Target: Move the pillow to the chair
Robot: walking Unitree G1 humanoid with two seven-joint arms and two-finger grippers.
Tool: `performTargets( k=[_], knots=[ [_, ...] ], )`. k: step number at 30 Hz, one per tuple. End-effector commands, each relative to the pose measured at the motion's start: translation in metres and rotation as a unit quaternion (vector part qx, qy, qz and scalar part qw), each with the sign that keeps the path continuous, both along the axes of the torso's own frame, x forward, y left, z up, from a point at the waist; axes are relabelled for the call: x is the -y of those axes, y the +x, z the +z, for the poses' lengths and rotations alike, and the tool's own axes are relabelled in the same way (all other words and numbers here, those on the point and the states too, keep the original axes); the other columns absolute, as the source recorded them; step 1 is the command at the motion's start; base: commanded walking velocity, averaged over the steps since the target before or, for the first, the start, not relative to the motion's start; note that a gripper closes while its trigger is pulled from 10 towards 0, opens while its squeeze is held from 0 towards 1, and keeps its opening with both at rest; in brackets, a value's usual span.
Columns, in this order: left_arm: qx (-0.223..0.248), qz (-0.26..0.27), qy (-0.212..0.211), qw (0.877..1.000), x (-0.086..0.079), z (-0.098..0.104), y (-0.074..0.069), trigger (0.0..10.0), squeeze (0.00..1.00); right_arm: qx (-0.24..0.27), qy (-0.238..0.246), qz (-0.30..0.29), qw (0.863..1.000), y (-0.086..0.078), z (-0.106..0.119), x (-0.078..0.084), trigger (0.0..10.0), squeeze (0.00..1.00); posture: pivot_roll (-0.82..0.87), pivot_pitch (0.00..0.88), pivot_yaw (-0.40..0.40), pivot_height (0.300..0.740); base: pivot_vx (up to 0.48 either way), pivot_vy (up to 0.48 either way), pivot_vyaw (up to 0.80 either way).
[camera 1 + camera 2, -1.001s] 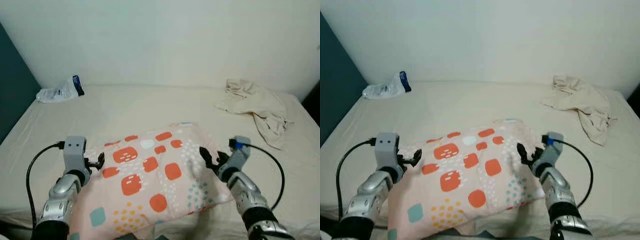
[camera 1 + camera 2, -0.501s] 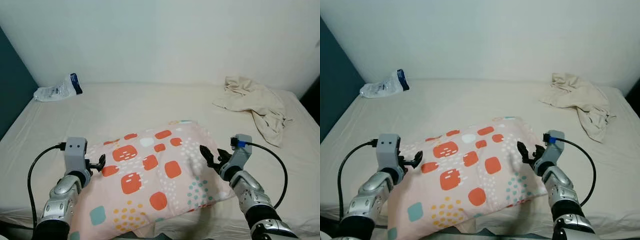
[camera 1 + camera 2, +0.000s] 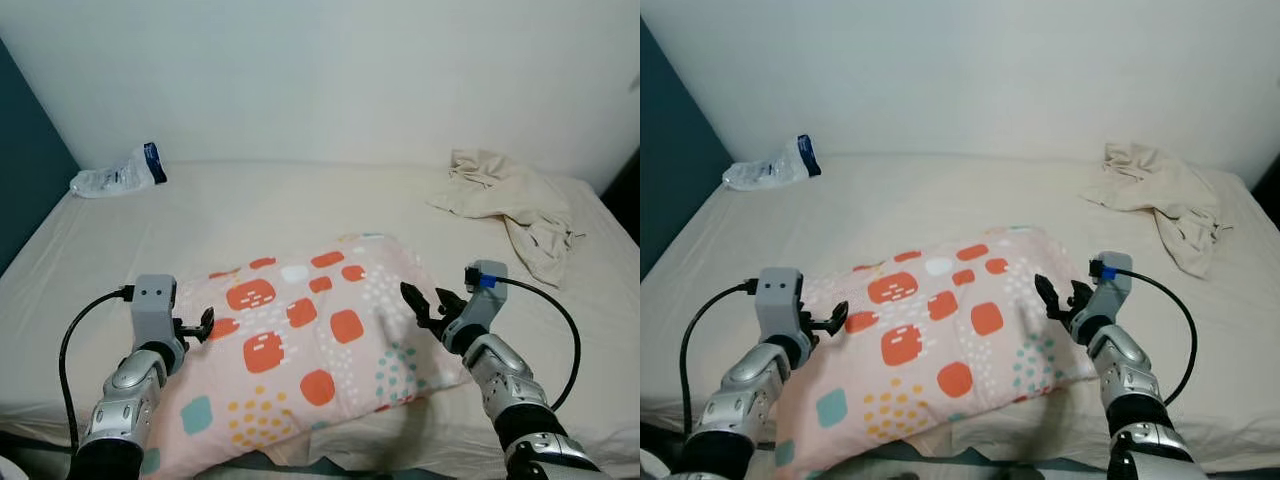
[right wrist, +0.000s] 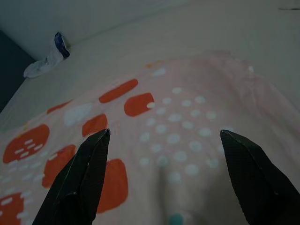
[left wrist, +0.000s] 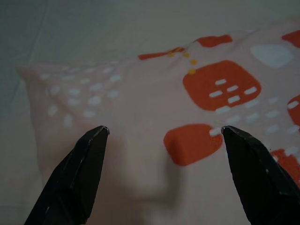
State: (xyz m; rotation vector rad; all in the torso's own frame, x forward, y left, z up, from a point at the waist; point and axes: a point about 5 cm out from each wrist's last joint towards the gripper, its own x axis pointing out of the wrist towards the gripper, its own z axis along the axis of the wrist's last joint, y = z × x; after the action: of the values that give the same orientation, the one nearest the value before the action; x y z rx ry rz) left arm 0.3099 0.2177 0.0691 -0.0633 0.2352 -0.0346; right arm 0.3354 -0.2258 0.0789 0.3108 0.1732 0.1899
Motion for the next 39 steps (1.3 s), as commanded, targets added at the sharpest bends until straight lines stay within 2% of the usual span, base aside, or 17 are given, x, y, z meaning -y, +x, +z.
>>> performTargets(
  k=[1,4,11,19,24,27,31,32,34,35,36,39],
  knots=[
    [-0.002,0.011,-0.007,1.000,-0.004,-0.003,-0.002,10.0,0.00,0.009,0.000,0.000,1.000,0.001,0.003,0.000,10.0,0.00,-0.02,0.158,0.034,0.640,0.000,0.000,0.00],
    [-0.001,0.013,-0.008,1.000,-0.004,-0.003,-0.002,10.0,0.00,0.011,-0.002,0.004,1.000,0.003,0.006,0.000,10.0,0.00,-0.02,0.158,0.035,0.640,0.000,0.000,0.00],
    [0.000,0.014,-0.011,1.000,-0.003,-0.002,-0.002,10.0,0.00,0.021,0.001,0.013,1.000,0.005,0.013,0.001,10.0,0.00,-0.02,0.162,0.037,0.610,0.000,0.000,0.00],
    [0.011,0.008,-0.021,1.000,0.004,0.004,0.000,10.0,0.00,0.065,0.018,-0.006,0.998,0.008,0.027,0.010,10.0,0.00,-0.01,0.170,0.043,0.605,0.000,0.000,0.00],
    [0.020,0.006,-0.025,0.999,0.003,0.011,0.001,10.0,0.00,0.095,0.034,-0.013,0.995,0.011,0.040,0.016,10.0,0.00,-0.01,0.176,0.047,0.605,0.000,0.000,0.00],
    [0.042,0.027,-0.011,0.999,-0.004,0.022,0.004,10.0,0.00,0.126,0.047,-0.020,0.991,0.011,0.051,0.025,10.0,0.00,0.00,0.182,0.051,0.605,0.000,0.000,0.00],
    [0.064,0.052,0.000,0.997,-0.010,0.035,0.008,10.0,0.00,0.127,0.051,-0.035,0.990,0.012,0.053,0.032,10.0,0.00,0.00,0.191,0.057,0.605,0.000,0.000,0.00],
    [0.069,0.055,0.000,0.996,-0.011,0.038,0.008,10.0,0.21,0.121,0.050,-0.043,0.991,0.012,0.052,0.034,10.0,0.00,0.00,0.193,0.059,0.605,0.000,0.000,0.00],
    [0.072,0.060,0.004,0.996,-0.012,0.040,0.008,10.0,0.21,0.113,0.053,-0.052,0.991,0.012,0.049,0.036,10.0,0.00,0.00,0.195,0.060,0.605,0.000,0.000,0.00],
    [0.077,0.061,0.003,0.995,-0.012,0.043,0.009,10.0,1.00,0.099,0.051,-0.069,0.991,0.010,0.044,0.039,10.0,0.84,0.01,0.201,0.062,0.605,0.000,0.000,0.00],
    [0.081,0.062,0.007,0.995,-0.013,0.046,0.010,10.0,1.00,0.087,0.048,-0.086,0.991,0.009,0.039,0.043,10.0,1.00,0.01,0.208,0.065,0.605,0.000,0.000,0.00],
    [0.083,0.072,0.010,0.994,-0.017,0.051,0.011,10.0,1.00,0.074,0.054,-0.108,0.990,0.006,0.033,0.047,10.0,1.00,0.02,0.215,0.068,0.605,0.000,0.000,0.00]
  ],
)
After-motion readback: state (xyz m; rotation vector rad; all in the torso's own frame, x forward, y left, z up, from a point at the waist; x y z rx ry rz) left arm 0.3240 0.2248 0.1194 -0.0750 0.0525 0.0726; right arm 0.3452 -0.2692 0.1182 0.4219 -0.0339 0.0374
